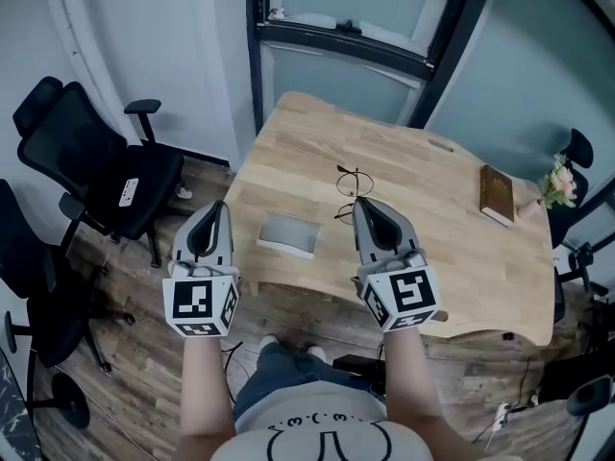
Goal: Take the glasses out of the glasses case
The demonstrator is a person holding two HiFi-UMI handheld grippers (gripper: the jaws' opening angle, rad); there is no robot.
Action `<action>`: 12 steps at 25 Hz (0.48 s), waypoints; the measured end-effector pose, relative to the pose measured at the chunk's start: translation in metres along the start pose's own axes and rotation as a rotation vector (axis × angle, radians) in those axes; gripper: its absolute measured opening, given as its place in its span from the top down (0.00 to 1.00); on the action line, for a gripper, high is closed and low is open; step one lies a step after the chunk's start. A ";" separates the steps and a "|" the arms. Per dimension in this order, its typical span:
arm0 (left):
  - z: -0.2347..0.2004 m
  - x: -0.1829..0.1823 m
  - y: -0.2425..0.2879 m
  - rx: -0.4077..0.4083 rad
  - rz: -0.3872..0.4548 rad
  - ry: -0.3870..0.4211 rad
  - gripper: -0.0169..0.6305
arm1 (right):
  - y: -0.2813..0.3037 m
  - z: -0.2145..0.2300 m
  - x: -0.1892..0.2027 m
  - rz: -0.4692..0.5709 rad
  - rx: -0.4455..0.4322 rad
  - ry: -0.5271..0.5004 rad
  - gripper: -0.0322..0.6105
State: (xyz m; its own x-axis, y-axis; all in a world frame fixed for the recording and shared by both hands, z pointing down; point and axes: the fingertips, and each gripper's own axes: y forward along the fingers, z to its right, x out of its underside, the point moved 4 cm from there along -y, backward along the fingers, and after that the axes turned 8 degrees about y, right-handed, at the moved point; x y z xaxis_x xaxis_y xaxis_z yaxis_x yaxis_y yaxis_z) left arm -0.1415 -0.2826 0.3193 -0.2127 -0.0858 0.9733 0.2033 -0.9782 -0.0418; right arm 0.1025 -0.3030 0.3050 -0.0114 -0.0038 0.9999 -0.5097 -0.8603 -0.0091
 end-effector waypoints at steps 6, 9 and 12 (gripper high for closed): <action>0.027 -0.015 -0.014 -0.058 0.000 0.029 0.95 | -0.023 0.019 -0.002 0.003 -0.029 0.011 0.92; 0.032 -0.022 -0.015 -0.061 0.007 0.039 0.95 | -0.028 0.021 -0.007 0.017 -0.033 0.005 0.92; 0.032 -0.030 -0.014 -0.052 0.022 0.050 0.95 | -0.032 0.021 -0.017 0.034 -0.025 -0.006 0.92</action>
State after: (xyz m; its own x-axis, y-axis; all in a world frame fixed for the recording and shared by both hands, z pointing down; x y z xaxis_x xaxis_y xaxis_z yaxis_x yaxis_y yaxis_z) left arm -0.1075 -0.2600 0.2982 -0.2562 -0.1152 0.9597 0.1587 -0.9844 -0.0758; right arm 0.1369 -0.2858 0.2884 -0.0241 -0.0362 0.9991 -0.5305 -0.8466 -0.0435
